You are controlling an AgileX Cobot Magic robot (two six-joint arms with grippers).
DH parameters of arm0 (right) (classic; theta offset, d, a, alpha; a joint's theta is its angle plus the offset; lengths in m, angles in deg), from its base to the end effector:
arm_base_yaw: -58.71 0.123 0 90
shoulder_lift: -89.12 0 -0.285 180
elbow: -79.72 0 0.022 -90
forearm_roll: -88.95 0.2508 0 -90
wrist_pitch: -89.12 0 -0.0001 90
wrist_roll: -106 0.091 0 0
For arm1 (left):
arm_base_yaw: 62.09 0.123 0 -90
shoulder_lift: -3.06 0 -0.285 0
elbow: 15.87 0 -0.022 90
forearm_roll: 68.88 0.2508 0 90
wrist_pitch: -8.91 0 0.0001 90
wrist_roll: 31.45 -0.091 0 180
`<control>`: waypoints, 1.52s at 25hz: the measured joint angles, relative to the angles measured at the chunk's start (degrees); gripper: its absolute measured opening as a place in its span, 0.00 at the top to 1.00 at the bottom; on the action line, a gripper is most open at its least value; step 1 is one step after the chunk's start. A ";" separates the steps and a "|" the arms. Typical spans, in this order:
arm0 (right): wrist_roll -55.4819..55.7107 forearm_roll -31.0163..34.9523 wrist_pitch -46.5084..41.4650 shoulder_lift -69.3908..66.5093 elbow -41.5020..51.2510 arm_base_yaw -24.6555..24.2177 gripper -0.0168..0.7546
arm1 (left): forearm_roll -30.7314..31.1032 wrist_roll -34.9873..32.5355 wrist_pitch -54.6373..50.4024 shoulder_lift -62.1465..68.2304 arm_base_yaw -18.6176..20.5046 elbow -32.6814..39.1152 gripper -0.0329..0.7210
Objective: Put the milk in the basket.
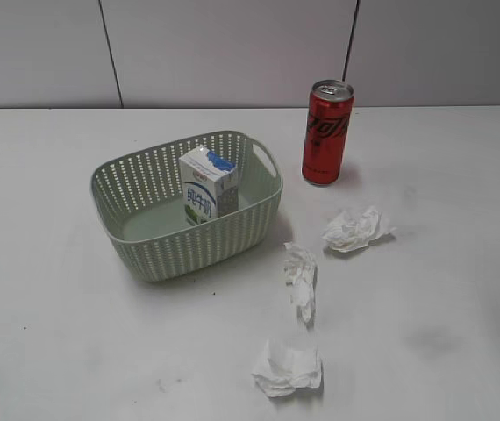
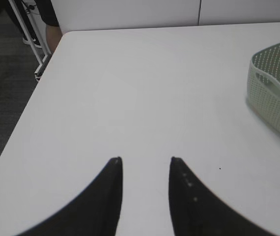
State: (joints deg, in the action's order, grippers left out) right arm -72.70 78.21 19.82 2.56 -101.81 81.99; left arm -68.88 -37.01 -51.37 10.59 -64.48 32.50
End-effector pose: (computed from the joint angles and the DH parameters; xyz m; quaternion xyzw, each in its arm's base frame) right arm 0.2543 0.0922 0.3706 -0.1976 0.9505 -0.0435 0.2358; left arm -0.0056 0.0002 0.2789 0.0588 0.8468 0.0146 0.5284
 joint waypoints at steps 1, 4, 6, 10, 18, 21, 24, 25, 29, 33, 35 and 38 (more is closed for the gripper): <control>0.54 0.50 -0.04 2.91 3.38 0.00 0.21 | 0.00 0.00 0.00 0.00 0.00 0.00 0.64; 1.65 2.68 0.03 11.57 14.39 0.00 0.21 | 0.00 0.00 0.00 0.00 0.00 0.00 0.64; 1.88 3.63 0.43 18.06 20.00 0.00 0.21 | 0.00 0.00 0.00 0.00 0.00 0.00 0.64; 2.19 3.78 1.67 30.18 29.03 0.00 0.22 | 0.00 0.00 0.00 0.00 0.00 0.00 0.64; 2.23 1.24 3.12 52.21 42.05 0.00 0.22 | 0.00 0.00 0.00 0.00 0.00 0.00 0.64; 2.23 0.69 3.43 56.11 46.04 0.00 0.22 | 0.00 0.00 0.00 0.00 0.00 0.00 0.64; 2.07 1.09 5.57 57.23 48.17 0.00 0.22 | 0.00 0.00 0.00 0.00 0.00 0.00 0.64; 1.73 1.76 6.69 57.28 48.66 0.00 0.22 | 0.00 0.00 0.00 0.00 0.00 0.00 0.64; -0.39 3.82 8.93 57.17 49.76 0.00 0.22 | 0.00 0.00 0.00 0.00 0.00 0.00 0.64; -0.82 4.06 9.26 57.09 49.81 0.00 0.22 | 0.00 0.00 0.00 0.00 0.00 0.00 0.64; -0.82 4.10 9.26 57.09 49.81 0.00 0.22 | 0.00 0.00 0.00 0.00 0.00 0.00 0.64; -0.82 4.16 9.26 57.09 49.81 0.00 0.22 | 0.00 0.00 0.00 0.00 0.00 0.00 0.64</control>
State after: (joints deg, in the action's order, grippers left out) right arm -73.53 82.37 29.08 59.65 -52.00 81.99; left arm -68.88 -37.01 -51.37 10.59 -64.48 32.50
